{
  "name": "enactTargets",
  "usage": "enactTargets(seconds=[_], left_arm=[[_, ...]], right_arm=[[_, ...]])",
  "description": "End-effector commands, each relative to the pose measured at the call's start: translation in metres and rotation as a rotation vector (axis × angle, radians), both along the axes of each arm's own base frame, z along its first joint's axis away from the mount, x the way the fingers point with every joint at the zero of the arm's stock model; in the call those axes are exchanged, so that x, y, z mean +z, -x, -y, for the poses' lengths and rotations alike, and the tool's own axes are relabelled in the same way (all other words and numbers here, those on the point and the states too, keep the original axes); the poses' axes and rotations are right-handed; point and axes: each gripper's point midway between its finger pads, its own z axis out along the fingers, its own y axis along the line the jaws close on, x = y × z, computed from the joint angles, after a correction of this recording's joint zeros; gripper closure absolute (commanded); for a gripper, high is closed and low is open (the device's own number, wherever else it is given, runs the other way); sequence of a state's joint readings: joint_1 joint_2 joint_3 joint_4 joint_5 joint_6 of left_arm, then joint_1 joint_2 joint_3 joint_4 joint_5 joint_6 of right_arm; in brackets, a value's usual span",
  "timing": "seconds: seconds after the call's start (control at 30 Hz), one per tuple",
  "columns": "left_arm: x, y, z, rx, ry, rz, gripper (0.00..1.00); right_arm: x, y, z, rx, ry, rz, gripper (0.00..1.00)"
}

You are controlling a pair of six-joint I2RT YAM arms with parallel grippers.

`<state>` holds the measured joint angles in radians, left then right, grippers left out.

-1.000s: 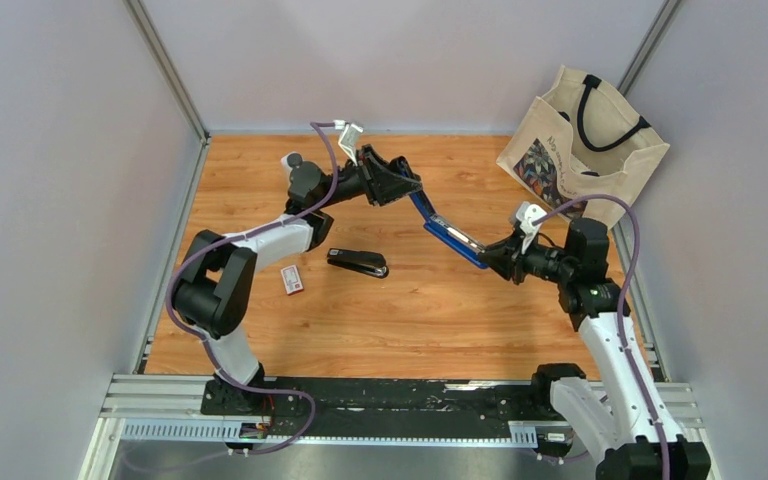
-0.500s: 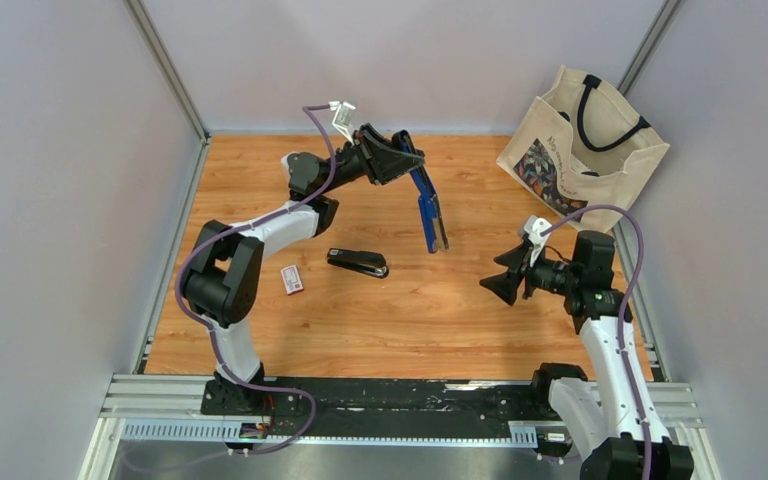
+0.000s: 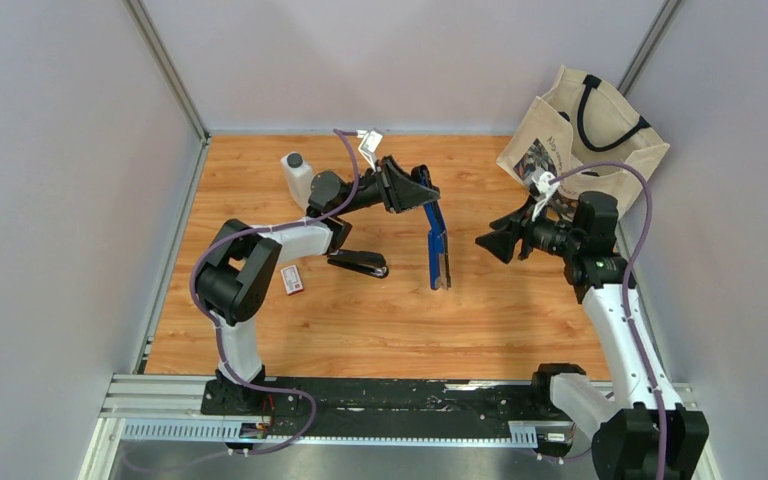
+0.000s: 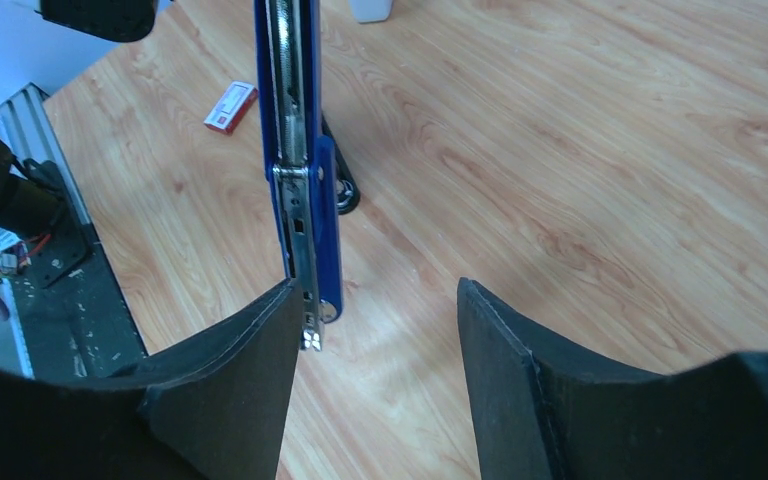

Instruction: Load the staples into the stapler

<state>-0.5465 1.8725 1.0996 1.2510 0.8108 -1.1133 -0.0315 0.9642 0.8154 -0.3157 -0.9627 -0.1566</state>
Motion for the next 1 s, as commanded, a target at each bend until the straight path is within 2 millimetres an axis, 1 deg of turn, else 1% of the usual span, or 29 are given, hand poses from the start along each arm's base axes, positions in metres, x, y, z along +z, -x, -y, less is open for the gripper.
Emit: enactTargets(seconds=[0.0, 0.1, 0.2, 0.3, 0.4, 0.53, 0.73, 0.87, 0.97], left_arm=[[0.033, 0.01, -0.006, 0.001, 0.097, 0.108, 1.0], [0.027, 0.013, -0.004, -0.006, 0.093, 0.072, 1.0], [0.023, 0.019, 0.0, -0.016, 0.088, 0.067, 1.0], [0.02, 0.023, 0.003, -0.028, 0.082, 0.063, 1.0], [0.016, 0.028, 0.005, -0.037, 0.076, 0.058, 1.0], [0.014, 0.033, 0.006, -0.046, 0.071, 0.052, 1.0], [0.015, 0.035, 0.009, -0.055, 0.074, 0.048, 1.0], [0.014, 0.034, 0.011, -0.065, 0.073, 0.04, 1.0], [0.013, 0.033, 0.011, -0.065, 0.072, 0.039, 1.0]], right_arm=[[0.011, -0.006, -0.017, -0.02, -0.047, 0.001, 0.39], [0.003, -0.003, -0.028, 0.007, -0.054, -0.004, 0.39], [-0.006, 0.003, -0.042, 0.059, -0.052, -0.019, 0.39], [-0.017, 0.007, -0.051, 0.098, -0.014, 0.004, 0.38], [-0.023, 0.007, -0.056, 0.112, -0.006, -0.01, 0.37], [-0.024, 0.005, -0.06, 0.122, -0.002, -0.024, 0.36], [-0.029, 0.016, -0.067, 0.185, -0.009, -0.038, 0.36], [-0.034, 0.024, -0.071, 0.227, 0.005, -0.041, 0.37], [-0.041, 0.025, -0.074, 0.244, 0.022, -0.059, 0.41]])
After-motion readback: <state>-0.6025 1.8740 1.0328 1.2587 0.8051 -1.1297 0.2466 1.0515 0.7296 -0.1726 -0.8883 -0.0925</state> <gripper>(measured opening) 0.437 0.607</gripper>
